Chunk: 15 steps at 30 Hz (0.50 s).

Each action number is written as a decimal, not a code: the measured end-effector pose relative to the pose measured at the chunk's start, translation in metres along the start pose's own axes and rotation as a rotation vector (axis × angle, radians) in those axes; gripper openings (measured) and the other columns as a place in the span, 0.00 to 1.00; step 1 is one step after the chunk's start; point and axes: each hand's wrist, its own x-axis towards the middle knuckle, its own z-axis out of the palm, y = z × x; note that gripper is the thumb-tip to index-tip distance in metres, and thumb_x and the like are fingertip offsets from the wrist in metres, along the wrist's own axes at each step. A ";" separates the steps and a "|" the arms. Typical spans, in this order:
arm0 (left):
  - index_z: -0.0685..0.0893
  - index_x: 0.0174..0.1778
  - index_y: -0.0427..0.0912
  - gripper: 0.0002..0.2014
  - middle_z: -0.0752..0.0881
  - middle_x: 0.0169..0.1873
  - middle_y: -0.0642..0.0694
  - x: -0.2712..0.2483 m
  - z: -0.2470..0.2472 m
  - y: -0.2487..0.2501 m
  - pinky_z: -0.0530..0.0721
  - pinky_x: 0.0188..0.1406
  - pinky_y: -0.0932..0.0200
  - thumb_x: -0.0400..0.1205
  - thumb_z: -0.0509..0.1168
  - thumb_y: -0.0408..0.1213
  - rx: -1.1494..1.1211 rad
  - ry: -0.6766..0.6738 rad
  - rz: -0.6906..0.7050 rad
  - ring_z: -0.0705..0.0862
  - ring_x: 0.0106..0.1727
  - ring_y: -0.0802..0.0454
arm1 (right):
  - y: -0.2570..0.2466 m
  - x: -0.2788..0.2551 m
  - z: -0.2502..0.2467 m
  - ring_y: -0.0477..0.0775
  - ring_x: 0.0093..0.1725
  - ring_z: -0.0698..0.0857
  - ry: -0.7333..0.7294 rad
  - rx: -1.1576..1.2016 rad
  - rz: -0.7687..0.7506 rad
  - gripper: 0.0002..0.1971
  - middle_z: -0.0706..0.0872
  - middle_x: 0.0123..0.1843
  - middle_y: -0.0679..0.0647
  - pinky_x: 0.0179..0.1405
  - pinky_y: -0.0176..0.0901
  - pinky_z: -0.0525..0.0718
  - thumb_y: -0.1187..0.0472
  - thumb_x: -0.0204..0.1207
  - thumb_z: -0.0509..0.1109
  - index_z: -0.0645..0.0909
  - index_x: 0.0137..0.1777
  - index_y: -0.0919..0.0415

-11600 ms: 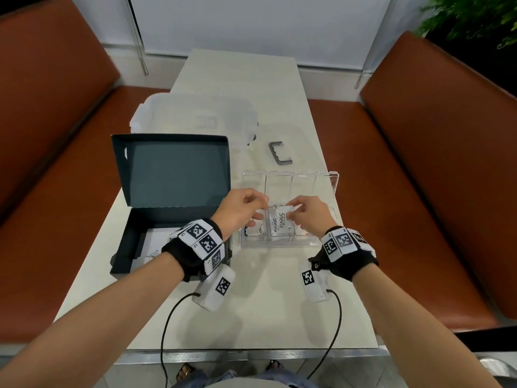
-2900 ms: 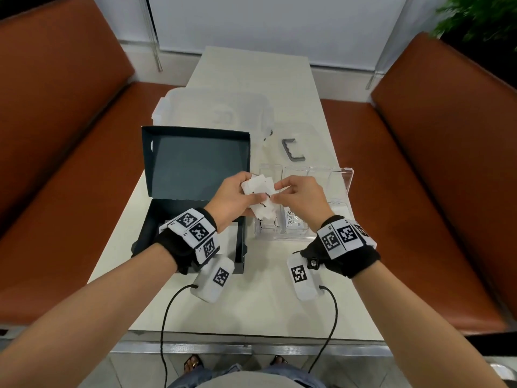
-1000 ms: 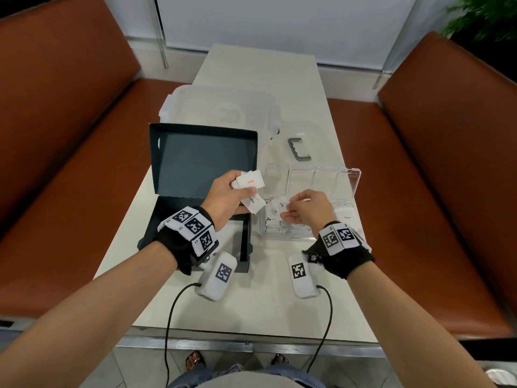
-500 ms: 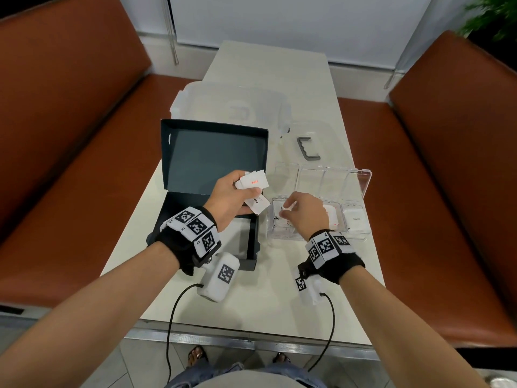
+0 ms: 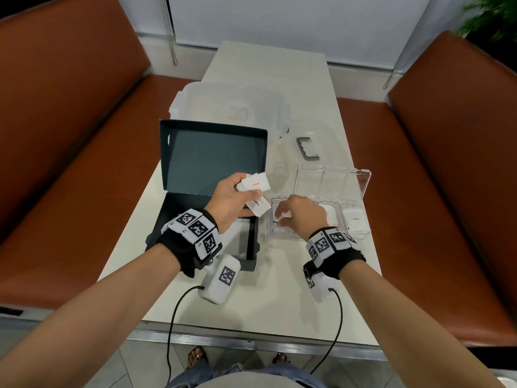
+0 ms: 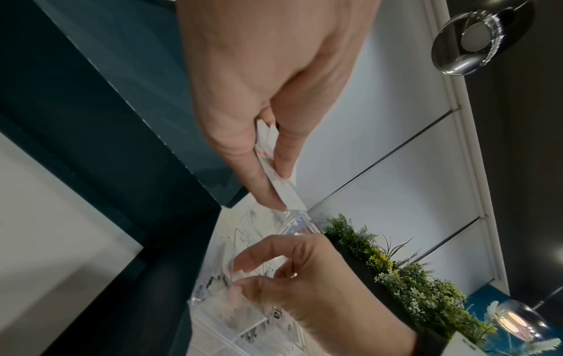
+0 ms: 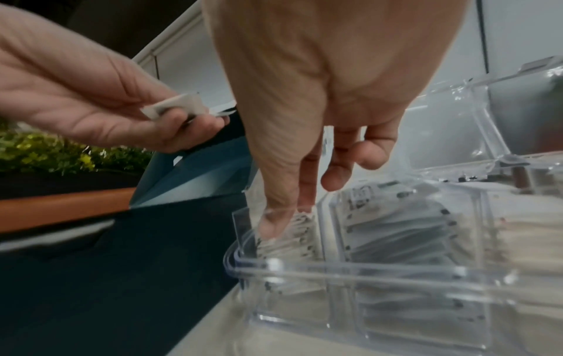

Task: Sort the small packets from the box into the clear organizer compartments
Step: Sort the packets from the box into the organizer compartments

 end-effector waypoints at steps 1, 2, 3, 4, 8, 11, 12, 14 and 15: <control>0.79 0.60 0.39 0.14 0.84 0.55 0.37 0.000 0.000 0.000 0.88 0.46 0.45 0.81 0.68 0.23 0.003 -0.004 -0.001 0.86 0.54 0.39 | 0.001 0.000 -0.002 0.55 0.55 0.83 0.001 0.039 0.006 0.07 0.84 0.54 0.47 0.43 0.43 0.74 0.57 0.72 0.76 0.87 0.50 0.47; 0.79 0.60 0.39 0.14 0.84 0.55 0.37 0.000 0.001 0.000 0.89 0.46 0.45 0.81 0.68 0.23 0.005 -0.010 -0.002 0.86 0.53 0.40 | 0.003 -0.001 -0.004 0.54 0.55 0.83 0.001 0.062 0.006 0.08 0.84 0.55 0.47 0.44 0.43 0.74 0.57 0.72 0.76 0.87 0.50 0.47; 0.78 0.61 0.39 0.14 0.84 0.55 0.38 -0.001 0.001 0.000 0.89 0.46 0.45 0.81 0.67 0.23 0.004 -0.018 -0.004 0.86 0.53 0.40 | 0.004 -0.001 -0.006 0.53 0.56 0.83 -0.004 0.068 0.001 0.08 0.84 0.55 0.47 0.44 0.42 0.74 0.58 0.72 0.76 0.87 0.50 0.46; 0.78 0.61 0.39 0.15 0.84 0.54 0.38 -0.001 0.002 0.000 0.89 0.46 0.45 0.81 0.67 0.23 0.003 -0.024 -0.007 0.86 0.52 0.41 | 0.005 -0.002 -0.007 0.53 0.56 0.83 -0.011 0.064 -0.005 0.09 0.84 0.56 0.47 0.44 0.42 0.74 0.59 0.72 0.75 0.87 0.51 0.46; 0.78 0.63 0.38 0.15 0.84 0.53 0.40 -0.001 0.004 0.001 0.89 0.45 0.47 0.81 0.67 0.24 -0.011 -0.032 -0.021 0.86 0.51 0.43 | 0.009 -0.008 -0.013 0.51 0.53 0.83 0.074 0.152 0.022 0.10 0.84 0.53 0.48 0.44 0.43 0.78 0.63 0.76 0.71 0.87 0.51 0.47; 0.78 0.63 0.39 0.15 0.84 0.52 0.40 0.001 0.008 0.003 0.90 0.42 0.50 0.81 0.68 0.25 -0.023 -0.029 -0.028 0.87 0.50 0.44 | 0.001 -0.013 -0.018 0.48 0.42 0.83 0.279 0.461 0.083 0.06 0.86 0.44 0.48 0.41 0.38 0.81 0.60 0.78 0.69 0.87 0.50 0.52; 0.78 0.62 0.39 0.15 0.84 0.53 0.40 0.001 0.010 0.003 0.90 0.41 0.51 0.81 0.68 0.25 -0.028 -0.025 -0.030 0.87 0.50 0.44 | -0.004 -0.015 -0.020 0.46 0.37 0.83 0.319 0.575 0.110 0.04 0.87 0.40 0.47 0.37 0.33 0.79 0.57 0.78 0.70 0.86 0.49 0.52; 0.78 0.63 0.38 0.15 0.85 0.56 0.37 0.002 0.014 0.003 0.91 0.40 0.52 0.81 0.68 0.24 -0.038 -0.007 -0.032 0.88 0.51 0.43 | -0.015 -0.021 -0.023 0.45 0.30 0.84 0.294 0.807 0.177 0.08 0.89 0.36 0.48 0.29 0.32 0.78 0.49 0.77 0.71 0.82 0.48 0.53; 0.78 0.63 0.37 0.16 0.84 0.58 0.36 0.003 0.016 0.003 0.91 0.42 0.51 0.81 0.68 0.24 -0.042 0.000 -0.031 0.88 0.52 0.42 | -0.019 -0.023 -0.023 0.45 0.28 0.84 0.245 0.913 0.209 0.11 0.89 0.36 0.51 0.26 0.35 0.78 0.47 0.76 0.72 0.81 0.50 0.54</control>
